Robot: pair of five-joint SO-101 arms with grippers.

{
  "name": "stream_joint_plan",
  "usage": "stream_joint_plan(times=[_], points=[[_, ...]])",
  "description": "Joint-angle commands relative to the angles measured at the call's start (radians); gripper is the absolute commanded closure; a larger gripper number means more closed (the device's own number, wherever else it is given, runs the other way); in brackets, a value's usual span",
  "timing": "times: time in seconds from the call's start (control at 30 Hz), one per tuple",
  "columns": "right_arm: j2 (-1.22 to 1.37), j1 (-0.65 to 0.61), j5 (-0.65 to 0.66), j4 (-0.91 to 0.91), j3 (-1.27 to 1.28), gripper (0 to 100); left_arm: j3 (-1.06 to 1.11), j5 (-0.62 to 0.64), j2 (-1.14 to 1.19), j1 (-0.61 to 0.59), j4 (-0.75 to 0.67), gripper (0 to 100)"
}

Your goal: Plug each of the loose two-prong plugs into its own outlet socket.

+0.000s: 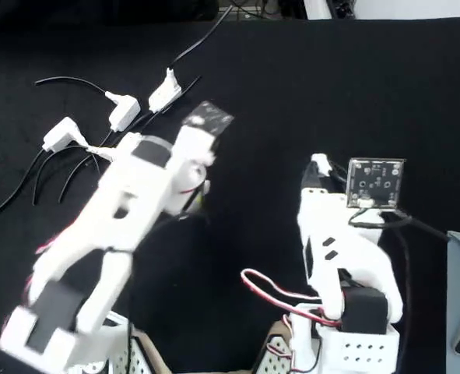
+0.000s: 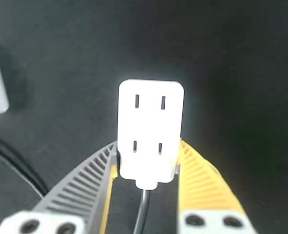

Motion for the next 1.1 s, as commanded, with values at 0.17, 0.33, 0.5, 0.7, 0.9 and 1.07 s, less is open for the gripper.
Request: stream_joint_plan(times=[0.17,0.33,0.5,0.7,0.9,1.07], points=[[0.004,-0.112,0.003,0.0,0.021,98.5,0.377,-0.216,-0.169,-0.059,-0.299,96],[0.004,-0.114,0.005,0.018,0.021,98.5,0.456,-0.327,-0.167,-0.051,-0.404,91],[0.004,-0.114,0.006,0.018,0.021,98.5,0.466,-0.331,-0.172,0.022,-0.407,90],[0.005,-0.118,0.011,0.02,0.021,98.5,0.443,-0.325,-0.181,-0.001,-0.356,73],[0.005,-0.118,0.011,0.021,0.021,98.5,0.397,-0.325,-0.282,-0.119,-0.287,74],[0.024,-0.169,0.011,0.021,0.021,98.5,0.386,-0.275,-0.474,-0.274,-0.195,74]])
